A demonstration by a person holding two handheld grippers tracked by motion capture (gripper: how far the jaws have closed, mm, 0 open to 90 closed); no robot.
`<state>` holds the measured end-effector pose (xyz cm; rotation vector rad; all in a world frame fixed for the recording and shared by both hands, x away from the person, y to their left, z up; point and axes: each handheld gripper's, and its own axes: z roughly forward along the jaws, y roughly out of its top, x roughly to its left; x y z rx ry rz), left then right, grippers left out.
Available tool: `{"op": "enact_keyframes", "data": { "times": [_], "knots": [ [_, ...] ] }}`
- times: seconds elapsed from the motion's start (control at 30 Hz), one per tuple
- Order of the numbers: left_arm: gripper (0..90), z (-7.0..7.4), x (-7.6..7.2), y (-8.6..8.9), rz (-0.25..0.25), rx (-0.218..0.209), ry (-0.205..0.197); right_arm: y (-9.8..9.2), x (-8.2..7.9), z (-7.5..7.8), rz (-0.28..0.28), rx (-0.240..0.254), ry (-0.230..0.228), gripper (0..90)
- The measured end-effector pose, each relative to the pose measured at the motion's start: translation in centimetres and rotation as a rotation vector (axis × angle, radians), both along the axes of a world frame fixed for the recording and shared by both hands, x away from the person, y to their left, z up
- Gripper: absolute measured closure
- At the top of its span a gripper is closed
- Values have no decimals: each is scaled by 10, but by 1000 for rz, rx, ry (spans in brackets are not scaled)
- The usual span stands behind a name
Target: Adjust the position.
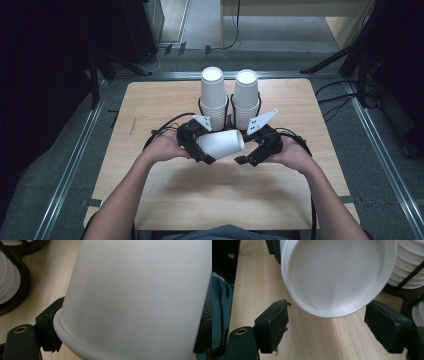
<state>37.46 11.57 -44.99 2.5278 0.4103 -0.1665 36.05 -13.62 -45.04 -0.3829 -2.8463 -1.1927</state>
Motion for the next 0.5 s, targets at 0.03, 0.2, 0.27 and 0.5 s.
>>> {"op": "enact_keyframes", "data": {
  "times": [0.03,0.2,0.27,0.5],
  "knots": [
    [119,1,1,-1,-8,13,-5,0,0,0,-6,-1,0,196],
    [119,6,3,-6,-25,80,-24,-1,1,0,-11,2,-4,195],
    [118,6,4,-7,-31,99,-27,-1,1,0,-13,4,-6,195],
    [118,1,6,-11,-37,151,-21,0,1,0,-17,3,-11,194]
  ]
}}
